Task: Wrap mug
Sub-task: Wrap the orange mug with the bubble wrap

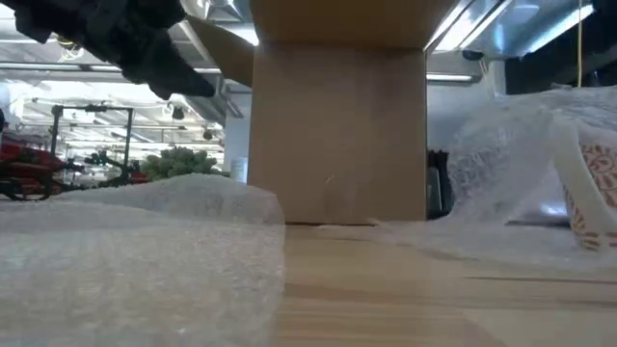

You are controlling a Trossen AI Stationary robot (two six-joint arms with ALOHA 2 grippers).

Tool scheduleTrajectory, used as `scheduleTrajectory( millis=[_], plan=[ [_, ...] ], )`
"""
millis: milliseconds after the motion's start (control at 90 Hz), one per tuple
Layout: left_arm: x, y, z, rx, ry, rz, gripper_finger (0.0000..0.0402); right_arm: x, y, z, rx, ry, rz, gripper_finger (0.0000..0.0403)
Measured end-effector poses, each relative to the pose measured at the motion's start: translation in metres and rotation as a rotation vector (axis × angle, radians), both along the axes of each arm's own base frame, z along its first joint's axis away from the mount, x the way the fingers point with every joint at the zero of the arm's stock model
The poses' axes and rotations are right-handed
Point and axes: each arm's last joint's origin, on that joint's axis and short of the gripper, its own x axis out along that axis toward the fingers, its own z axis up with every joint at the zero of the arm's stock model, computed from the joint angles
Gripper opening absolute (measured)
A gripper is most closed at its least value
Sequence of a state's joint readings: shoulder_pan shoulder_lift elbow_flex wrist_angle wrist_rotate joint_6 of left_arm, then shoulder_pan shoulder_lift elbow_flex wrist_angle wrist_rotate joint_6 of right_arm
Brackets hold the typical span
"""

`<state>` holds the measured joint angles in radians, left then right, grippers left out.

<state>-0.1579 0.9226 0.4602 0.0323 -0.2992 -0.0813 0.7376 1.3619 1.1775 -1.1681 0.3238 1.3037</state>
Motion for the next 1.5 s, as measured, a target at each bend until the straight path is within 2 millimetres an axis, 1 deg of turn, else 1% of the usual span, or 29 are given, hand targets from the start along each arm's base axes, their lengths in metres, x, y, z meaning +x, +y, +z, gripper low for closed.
scheduleTrajectory(
  millis=[100,278,333,500,633,811,933,1022,1089,1222,1389,1500],
  plan=[
    [0.007,-0.007,0.001,-0.012,0.004,-0.021,0.0,0.008,0.004,-0.009,0.013,0.054,0.046,0.0155],
    [0.019,-0.017,-0.002,-0.026,0.041,-0.041,0.0,0.015,0.009,-0.02,-0.013,0.092,0.045,0.0029],
    [0.022,-0.019,-0.005,-0.028,0.058,-0.046,0.0,0.017,0.011,-0.025,-0.028,0.107,0.051,0.001],
    [0.027,-0.029,-0.007,-0.044,0.077,-0.068,0.0,0.022,0.017,-0.054,-0.027,0.189,0.076,0.0019],
    [0.027,-0.033,-0.008,-0.041,0.086,-0.081,0.0,0.029,0.014,-0.075,-0.02,0.21,0.052,0.0004],
    [0.027,-0.036,-0.007,-0.033,0.071,-0.076,0.0,0.042,0.002,-0.088,-0.005,0.208,0.02,0.0004],
    [0.027,-0.038,-0.007,-0.032,0.071,-0.084,0.0,0.047,-0.004,-0.094,0.043,0.209,0.014,0.0004],
    [0.027,-0.038,-0.007,-0.033,0.066,-0.084,0.0,0.048,-0.006,-0.093,0.054,0.219,0.006,0.0005],
    [0.027,-0.038,-0.007,-0.034,0.067,-0.083,0.0,0.05,-0.004,-0.089,0.059,0.213,0.008,0.0005],
    [0.027,-0.038,-0.007,-0.033,0.066,-0.084,0.0,0.058,0.001,-0.074,0.084,0.169,0.034,0.0005],
    [0.027,-0.038,-0.007,-0.033,0.067,-0.084,0.0,0.06,0.002,-0.056,0.069,0.193,0.029,0.0005],
    [0.027,-0.038,-0.007,-0.033,0.067,-0.084,0.0,0.06,0.002,-0.038,0.057,0.209,0.026,0.0005]
  ],
)
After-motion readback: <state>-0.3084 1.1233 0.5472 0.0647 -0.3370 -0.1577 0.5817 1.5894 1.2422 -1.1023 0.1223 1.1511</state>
